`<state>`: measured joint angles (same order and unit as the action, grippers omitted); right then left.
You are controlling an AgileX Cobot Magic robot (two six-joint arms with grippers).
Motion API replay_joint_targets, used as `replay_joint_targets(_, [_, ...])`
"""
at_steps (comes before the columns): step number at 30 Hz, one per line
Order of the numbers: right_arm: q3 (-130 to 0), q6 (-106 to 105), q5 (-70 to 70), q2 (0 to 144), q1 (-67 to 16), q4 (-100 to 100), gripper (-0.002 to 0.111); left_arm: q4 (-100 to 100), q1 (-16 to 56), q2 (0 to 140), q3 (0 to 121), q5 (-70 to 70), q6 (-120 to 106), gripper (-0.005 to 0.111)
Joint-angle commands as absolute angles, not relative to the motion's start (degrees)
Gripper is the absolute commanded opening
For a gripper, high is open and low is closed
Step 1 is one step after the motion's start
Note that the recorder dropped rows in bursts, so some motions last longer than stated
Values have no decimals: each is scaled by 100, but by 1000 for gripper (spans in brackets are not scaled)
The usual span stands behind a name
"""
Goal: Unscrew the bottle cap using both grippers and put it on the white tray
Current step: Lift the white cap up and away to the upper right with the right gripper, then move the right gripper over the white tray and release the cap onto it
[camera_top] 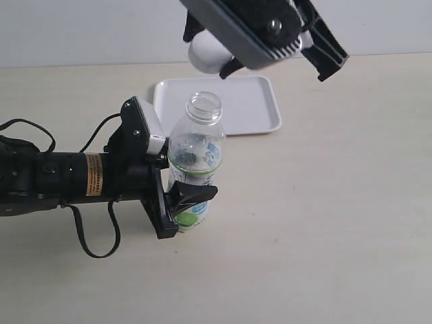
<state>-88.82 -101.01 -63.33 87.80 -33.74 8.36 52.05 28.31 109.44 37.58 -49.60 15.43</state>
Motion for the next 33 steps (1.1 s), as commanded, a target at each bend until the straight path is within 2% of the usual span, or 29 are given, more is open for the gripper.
replay_joint_targets(1, [-8902,-7903,-6167,8387,-3354,367,0,4908,2865,10934,3750,-5020,1509,0])
replay_joint_targets(8, [-8902,-3740,-6188,8164,-3315,-671,0,4459,2865,10934,3563,-5382,1107,0])
replay_joint_targets(17, [-8890,-705,-6257,8568,-3315,-1277,0,3515,2855,10934,3149,-6077,789,0])
replay_joint_targets(25, [-8890,312,-5460,9695,-2986,-2160,0,3284,2855,10934,3069,-6097,789,0])
replay_joint_targets(33, [-8901,-369,-4295,10838,-1580,-297,0,3222,2855,11077,3069,-6244,789,0])
